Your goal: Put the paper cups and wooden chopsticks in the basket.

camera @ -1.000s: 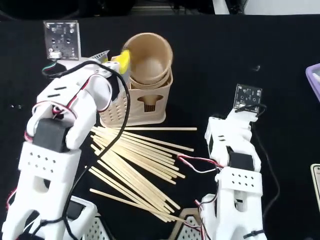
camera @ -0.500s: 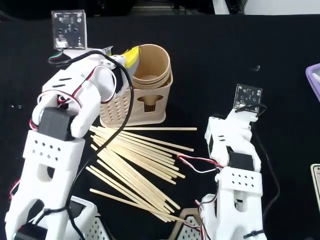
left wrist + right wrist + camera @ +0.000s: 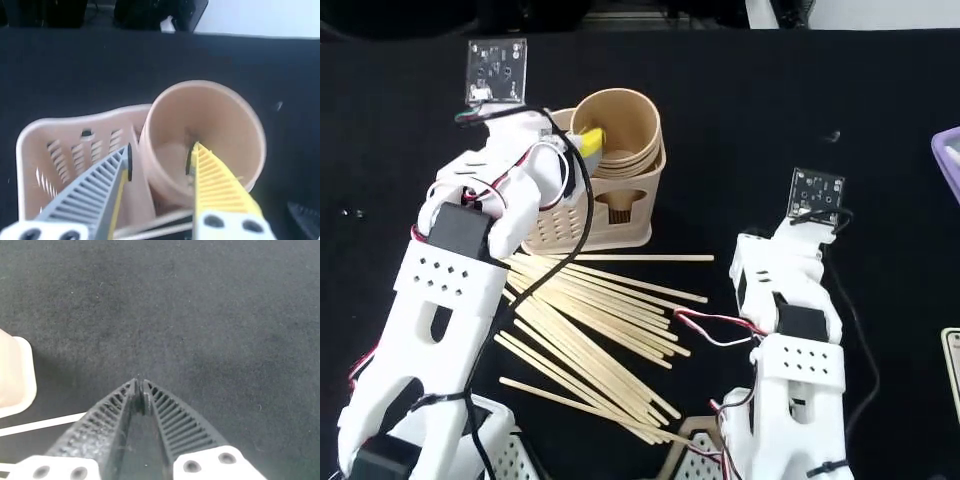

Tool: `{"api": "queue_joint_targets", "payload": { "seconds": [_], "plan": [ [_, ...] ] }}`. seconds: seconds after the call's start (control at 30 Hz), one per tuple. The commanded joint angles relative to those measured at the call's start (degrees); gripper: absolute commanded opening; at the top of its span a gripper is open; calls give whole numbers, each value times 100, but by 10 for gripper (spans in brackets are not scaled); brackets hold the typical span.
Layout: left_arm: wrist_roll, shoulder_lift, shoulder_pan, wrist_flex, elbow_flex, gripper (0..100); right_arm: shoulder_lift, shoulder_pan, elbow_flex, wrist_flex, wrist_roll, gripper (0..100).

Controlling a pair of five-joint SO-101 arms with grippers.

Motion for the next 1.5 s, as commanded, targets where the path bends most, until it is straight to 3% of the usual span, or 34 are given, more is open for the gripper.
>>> {"api": "queue_joint_targets", "payload": {
  "seconds": [0.0,0.3,0.73,1.07,1.3,1.47],
  "plan": [
    [53,-26,119,-387,-66,205,-145,-88,-22,-123,-18,11],
    [9,123,505,-440,585,205,-145,-79,-22,-123,-18,11],
    [9,149,277,-897,-180,205,-145,-70,-22,-123,-18,11],
    [9,149,-57,343,-1332,206,-145,-79,-31,-123,-18,11],
    [-53,-114,-1209,1213,-1684,206,-145,-88,-66,-123,-18,11],
    [-949,-563,-2299,1855,-1262,206,-145,-97,-171,35,264,11]
  ]
}}
